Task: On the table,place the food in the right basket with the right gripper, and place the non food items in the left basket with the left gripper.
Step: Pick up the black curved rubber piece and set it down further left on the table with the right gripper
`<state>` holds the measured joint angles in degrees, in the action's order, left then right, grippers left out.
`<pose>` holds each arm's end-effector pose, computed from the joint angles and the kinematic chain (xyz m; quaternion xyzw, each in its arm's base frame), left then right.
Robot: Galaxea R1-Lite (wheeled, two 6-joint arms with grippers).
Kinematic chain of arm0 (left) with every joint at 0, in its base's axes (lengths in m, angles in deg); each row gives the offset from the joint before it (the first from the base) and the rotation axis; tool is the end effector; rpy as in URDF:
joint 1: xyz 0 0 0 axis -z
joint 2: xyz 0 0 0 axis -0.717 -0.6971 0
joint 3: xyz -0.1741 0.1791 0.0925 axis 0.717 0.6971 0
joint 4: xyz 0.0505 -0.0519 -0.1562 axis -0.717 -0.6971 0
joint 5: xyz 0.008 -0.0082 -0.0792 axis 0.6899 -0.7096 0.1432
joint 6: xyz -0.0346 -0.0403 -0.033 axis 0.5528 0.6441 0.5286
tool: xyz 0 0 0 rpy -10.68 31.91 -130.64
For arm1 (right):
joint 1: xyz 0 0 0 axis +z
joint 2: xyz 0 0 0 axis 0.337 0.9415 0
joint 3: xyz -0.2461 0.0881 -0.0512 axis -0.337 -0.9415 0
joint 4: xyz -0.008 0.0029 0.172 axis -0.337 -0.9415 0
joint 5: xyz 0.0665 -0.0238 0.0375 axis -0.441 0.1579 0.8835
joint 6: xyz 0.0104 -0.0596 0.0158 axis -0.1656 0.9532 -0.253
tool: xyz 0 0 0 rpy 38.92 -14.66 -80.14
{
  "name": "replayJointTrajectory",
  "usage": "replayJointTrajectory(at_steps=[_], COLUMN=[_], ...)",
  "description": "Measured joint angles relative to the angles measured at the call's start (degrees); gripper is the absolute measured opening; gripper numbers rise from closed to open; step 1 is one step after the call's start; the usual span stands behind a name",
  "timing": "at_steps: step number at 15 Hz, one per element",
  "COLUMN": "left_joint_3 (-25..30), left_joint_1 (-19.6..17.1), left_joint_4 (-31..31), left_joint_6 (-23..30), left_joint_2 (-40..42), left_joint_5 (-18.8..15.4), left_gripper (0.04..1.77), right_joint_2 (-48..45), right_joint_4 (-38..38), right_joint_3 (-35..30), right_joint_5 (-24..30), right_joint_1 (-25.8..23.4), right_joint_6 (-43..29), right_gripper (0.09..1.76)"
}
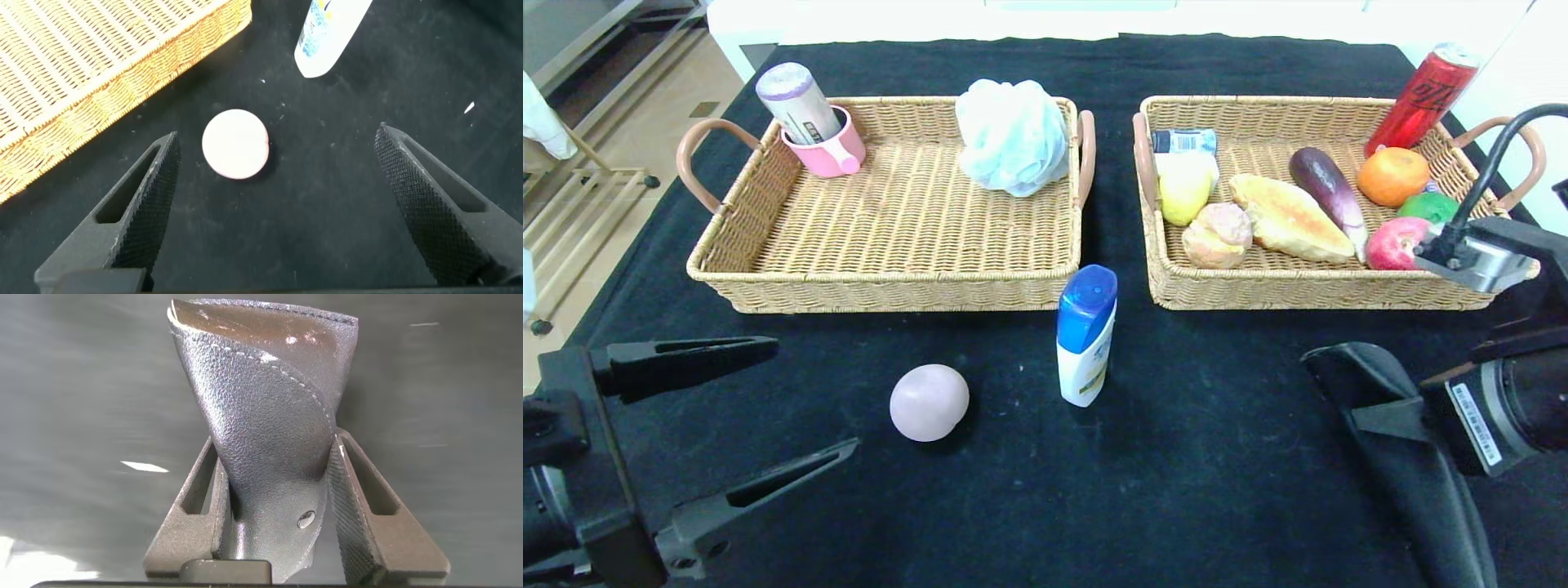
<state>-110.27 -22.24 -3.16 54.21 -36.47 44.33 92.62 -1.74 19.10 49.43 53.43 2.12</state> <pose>0.1432 -0.0782 0.2216 0.1350 0.0534 -0.3255 0.9343 0.1873 0.1148 0.2161 -0.0425 0.3956 0.1620 0.9030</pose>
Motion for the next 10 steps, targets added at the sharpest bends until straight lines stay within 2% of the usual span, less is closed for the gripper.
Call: replayJointTrajectory(at_steps=[2, 4, 8, 10], left_joint_3=[0.0, 0.0, -0.1, -0.1], left_joint_1=[0.0, 0.0, 0.0, 0.0], left_joint_4=[0.0, 0.1, 0.1, 0.1], left_joint_6=[0.0, 0.0, 0.0, 0.0], left_joint_2=[0.0, 0.0, 0.3, 0.3], left_joint_5=[0.1, 0.1, 0.1, 0.1], left_gripper=[1.72, 1.72, 1.72, 1.72], right_joint_2=[2.1, 5.8, 13.0, 15.8], right_joint_4=[-1.7, -3.3, -3.9, -3.8], right_joint_3=[4.4, 9.1, 13.6, 15.5], right_joint_5=[-0.4, -0.6, -1.3, -4.4], right_joint_1=[6.6, 10.9, 14.8, 15.5], right_joint_6=[-12.0, -22.3, -30.1, -32.5], right_gripper=[0.78, 0.77, 0.77, 0.77])
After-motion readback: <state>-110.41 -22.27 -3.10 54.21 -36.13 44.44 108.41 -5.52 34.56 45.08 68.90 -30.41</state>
